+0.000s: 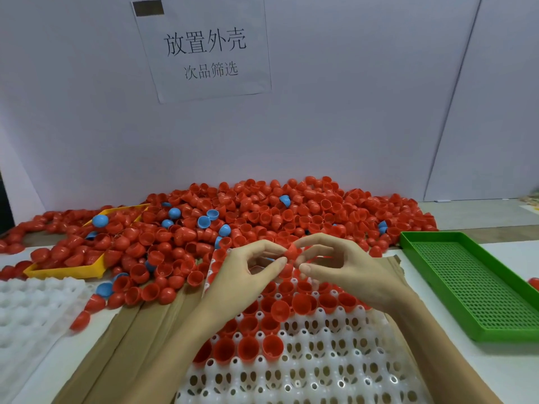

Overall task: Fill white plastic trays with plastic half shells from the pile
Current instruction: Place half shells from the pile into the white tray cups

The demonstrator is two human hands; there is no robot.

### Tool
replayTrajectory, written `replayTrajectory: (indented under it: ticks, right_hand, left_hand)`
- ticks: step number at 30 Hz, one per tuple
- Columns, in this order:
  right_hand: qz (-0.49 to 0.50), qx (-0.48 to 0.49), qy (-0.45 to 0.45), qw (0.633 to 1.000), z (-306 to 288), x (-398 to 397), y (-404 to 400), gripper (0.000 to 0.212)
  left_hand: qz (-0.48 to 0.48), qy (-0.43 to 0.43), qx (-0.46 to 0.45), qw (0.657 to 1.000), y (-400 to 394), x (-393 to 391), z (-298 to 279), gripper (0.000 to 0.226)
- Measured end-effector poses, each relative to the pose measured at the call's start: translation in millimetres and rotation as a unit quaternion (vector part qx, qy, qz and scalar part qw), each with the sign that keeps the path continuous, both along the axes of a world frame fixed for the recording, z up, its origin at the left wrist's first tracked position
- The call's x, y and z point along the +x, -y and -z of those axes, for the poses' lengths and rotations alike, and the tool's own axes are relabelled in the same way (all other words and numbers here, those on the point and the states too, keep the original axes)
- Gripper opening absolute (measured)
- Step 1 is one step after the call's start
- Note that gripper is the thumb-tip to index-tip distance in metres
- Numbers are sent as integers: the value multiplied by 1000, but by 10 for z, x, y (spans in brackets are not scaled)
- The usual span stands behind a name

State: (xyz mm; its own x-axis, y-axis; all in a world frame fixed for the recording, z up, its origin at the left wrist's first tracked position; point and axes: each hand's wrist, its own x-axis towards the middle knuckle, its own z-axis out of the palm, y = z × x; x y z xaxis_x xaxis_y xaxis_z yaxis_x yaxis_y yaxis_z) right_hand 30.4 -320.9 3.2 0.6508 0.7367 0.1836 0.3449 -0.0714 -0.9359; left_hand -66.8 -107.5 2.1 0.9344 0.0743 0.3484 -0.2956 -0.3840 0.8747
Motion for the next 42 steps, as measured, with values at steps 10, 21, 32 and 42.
replayTrajectory:
  ticks: [10,21,32,42]
  right_hand:
    - [-1,30,30,999,-32,-38,-35,35]
    - [50,60,7,997,-32,-14,9,22]
    - [61,68,-31,995,-9,78,66,24]
    - [82,85,-34,992,-27,89,108,27]
  left_hand:
    - [21,22,47,998,-57,-51,-8,26]
    - [36,41,123,991,-144,-122,-129,20]
    - [103,5,342,934,-26,-182,-44,25]
    - [109,-77,165,977,-88,-192,-127,17]
